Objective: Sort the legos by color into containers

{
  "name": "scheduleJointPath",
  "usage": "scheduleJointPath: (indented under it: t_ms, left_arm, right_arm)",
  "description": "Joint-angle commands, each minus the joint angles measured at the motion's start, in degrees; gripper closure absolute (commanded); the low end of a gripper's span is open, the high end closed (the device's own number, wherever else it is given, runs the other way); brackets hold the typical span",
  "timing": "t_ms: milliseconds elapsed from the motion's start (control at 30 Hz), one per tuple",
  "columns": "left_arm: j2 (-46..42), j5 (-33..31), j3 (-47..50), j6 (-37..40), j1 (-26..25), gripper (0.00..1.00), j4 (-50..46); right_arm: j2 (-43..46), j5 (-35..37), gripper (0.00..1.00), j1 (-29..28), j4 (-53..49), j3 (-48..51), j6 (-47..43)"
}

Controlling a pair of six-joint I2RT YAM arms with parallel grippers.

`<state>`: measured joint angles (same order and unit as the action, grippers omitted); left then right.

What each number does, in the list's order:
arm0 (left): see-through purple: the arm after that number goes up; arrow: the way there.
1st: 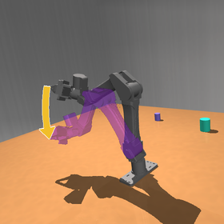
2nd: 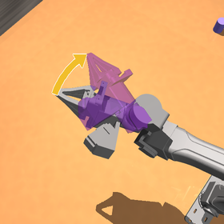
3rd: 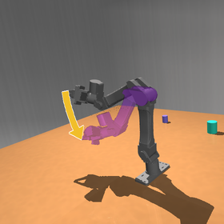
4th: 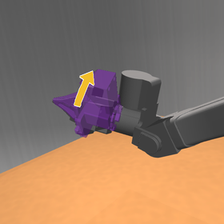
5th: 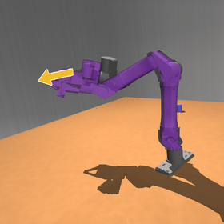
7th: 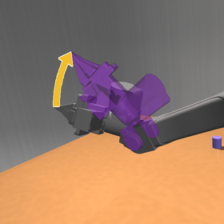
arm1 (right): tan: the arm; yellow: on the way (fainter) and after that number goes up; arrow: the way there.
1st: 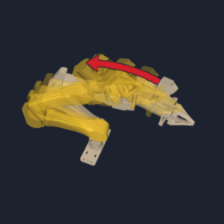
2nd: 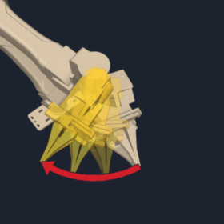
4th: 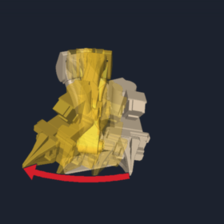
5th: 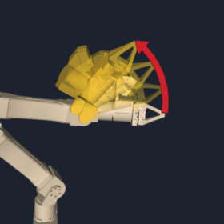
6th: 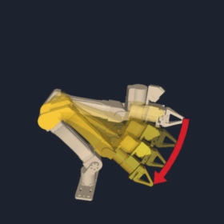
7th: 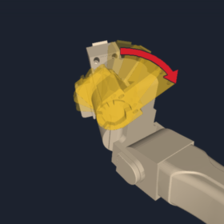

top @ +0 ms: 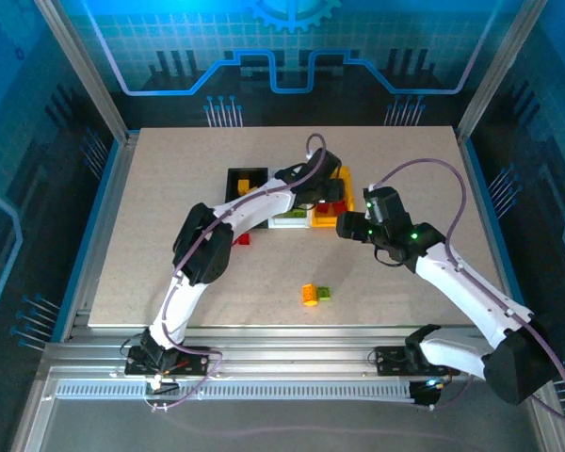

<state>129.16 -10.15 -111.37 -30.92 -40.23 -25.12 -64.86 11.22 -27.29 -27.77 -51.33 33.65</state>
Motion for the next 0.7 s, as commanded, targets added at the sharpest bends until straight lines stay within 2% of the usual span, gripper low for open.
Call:
scheduleJointPath:
  t_ms: [0,133,233,367,433,667]
  left_arm:
    - [-0.3,2.0,-3.7,-0.6,0.0,0.25,-1.7]
    - [-4.0,2.4,-1.9,-1.3,-0.3,0.10,-0.2]
    - [-10.1,2.9,4.5,-2.5,-0.4,0.02,2.9]
    - [-22.0,2.1,19.0,-4.2,-0.3,0.01,8.2]
    - [-28.6,0.7,27.4,-5.0,-0.4,0.01,9.0]
    - [-48.1,-6.3,49.9,-7.3,-0.2,0.01,4.2]
  right_arm:
    - [0.7,-1.1,0.22,0.7,-0.7,0.6,0.3]
    - [0.2,-3.4,0.21,0.7,-0.5,2.0,-0.1]
    - [-0.5,-7.3,0.21,0.1,-0.4,2.2,-1.5]
    - [-2.3,-10.5,0.22,-4.4,-2.3,2.4,-3.7]
    - [-3.6,-10.8,0.23,-8.7,-3.7,2.6,-4.4]
    - [-9.6,-11.6,0.24,-22.2,-5.7,3.3,-4.0]
